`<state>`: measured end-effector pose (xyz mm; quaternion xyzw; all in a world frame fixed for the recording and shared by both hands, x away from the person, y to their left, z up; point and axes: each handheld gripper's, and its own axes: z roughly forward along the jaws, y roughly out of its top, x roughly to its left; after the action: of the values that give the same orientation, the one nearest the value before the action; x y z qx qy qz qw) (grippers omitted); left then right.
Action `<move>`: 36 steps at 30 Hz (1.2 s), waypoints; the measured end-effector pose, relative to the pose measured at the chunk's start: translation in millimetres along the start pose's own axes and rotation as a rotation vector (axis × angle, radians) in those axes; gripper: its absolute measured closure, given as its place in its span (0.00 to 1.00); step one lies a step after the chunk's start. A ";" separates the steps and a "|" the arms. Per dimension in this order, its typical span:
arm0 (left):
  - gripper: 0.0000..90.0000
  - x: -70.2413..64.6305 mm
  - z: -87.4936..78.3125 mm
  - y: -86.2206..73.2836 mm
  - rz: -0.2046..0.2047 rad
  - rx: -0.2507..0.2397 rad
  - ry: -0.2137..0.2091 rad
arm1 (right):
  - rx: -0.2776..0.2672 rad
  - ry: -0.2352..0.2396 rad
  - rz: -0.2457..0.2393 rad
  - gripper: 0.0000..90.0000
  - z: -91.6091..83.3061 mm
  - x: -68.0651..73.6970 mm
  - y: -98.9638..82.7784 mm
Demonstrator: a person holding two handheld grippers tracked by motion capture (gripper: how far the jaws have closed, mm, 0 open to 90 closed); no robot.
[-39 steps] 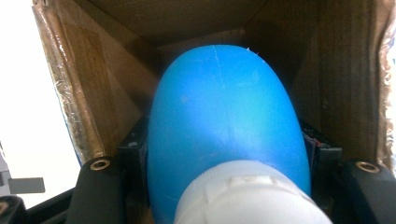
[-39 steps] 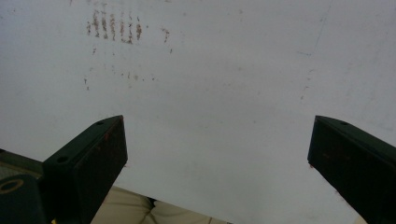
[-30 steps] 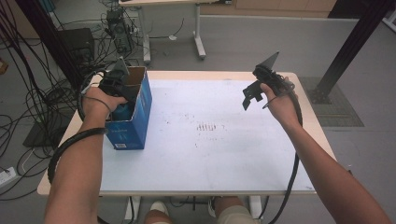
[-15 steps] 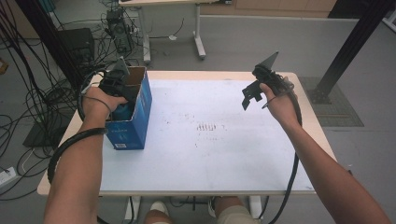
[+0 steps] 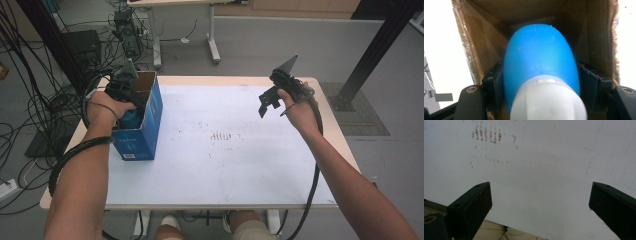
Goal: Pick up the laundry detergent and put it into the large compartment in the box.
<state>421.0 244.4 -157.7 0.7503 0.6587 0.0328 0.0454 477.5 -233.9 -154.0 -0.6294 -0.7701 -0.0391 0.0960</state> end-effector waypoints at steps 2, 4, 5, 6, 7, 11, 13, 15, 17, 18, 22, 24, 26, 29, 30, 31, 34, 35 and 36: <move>0.33 -2.0 -3.8 -0.2 0.003 -0.002 0.008 | -0.002 0.002 -0.001 0.05 -0.2 -0.2 -0.3; 0.31 -4.3 -8.0 -0.3 0.003 -0.002 0.017 | -0.003 0.003 0.000 0.05 -0.6 -0.1 -0.6; 0.30 -5.4 -10.5 -0.3 0.005 -0.002 0.021 | -0.004 0.003 0.001 0.05 -0.6 -0.2 -0.7; 0.30 -6.2 -13.2 -0.5 0.005 -0.002 0.022 | -0.004 0.004 -0.001 0.05 -0.6 -0.3 -0.9; 0.29 -7.4 -16.1 -1.0 0.009 -0.004 0.027 | -0.003 0.003 -0.002 0.05 -0.7 -0.2 -0.7; 0.27 -11.2 -26.9 -3.8 0.012 -0.007 0.050 | -0.003 0.006 -0.004 0.05 -0.6 -0.6 -0.4; 0.26 -12.8 -32.5 -6.6 0.011 -0.013 0.059 | -0.003 0.006 -0.005 0.05 -0.8 0.0 -0.6; 0.25 -14.2 -38.1 -8.5 0.012 -0.015 0.067 | -0.004 0.007 -0.007 0.05 -1.1 0.2 -0.7; 0.24 -15.9 -46.1 -11.4 0.015 -0.019 0.072 | -0.003 0.005 -0.007 0.05 -1.1 0.6 -0.3; 0.23 -16.7 -49.8 -12.5 0.013 -0.020 0.074 | -0.002 0.004 -0.007 0.05 -0.9 1.0 0.0; 0.20 -20.1 -64.8 -17.3 0.017 -0.029 0.072 | 0.002 0.005 -0.008 0.05 -1.1 1.5 1.4; 0.18 -24.9 -73.2 -20.4 0.028 -0.039 0.069 | 0.000 0.005 -0.009 0.05 -1.9 2.0 1.6; 0.17 -29.9 -79.7 -22.0 0.038 -0.042 0.063 | 0.001 0.003 -0.009 0.05 -2.5 2.3 2.3; 0.15 -39.1 -86.5 -23.7 0.059 -0.044 0.055 | 0.001 0.002 -0.004 0.05 -3.9 1.4 3.3; 0.15 -44.4 -88.8 -24.0 0.069 -0.043 0.054 | 0.000 0.004 -0.003 0.05 -4.2 0.8 3.3; 0.14 -48.5 -90.6 -24.2 0.077 -0.044 0.051 | 0.002 0.008 0.001 0.05 -4.4 0.2 3.7; 0.13 -61.0 -94.3 -23.5 0.105 -0.040 0.043 | 0.007 0.003 -0.003 0.05 -3.9 2.3 4.8; 0.12 -67.5 -95.2 -22.8 0.113 -0.036 0.042 | 0.007 0.003 -0.003 0.05 -3.6 2.4 5.1; 0.11 -71.4 -95.7 -22.2 0.118 -0.033 0.040 | 0.010 0.002 -0.001 0.05 -3.0 2.8 6.1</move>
<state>379.4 178.8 -64.3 0.7861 0.6135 0.0614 0.0428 483.3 -230.4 -150.9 -0.6286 -0.7704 -0.0362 0.0998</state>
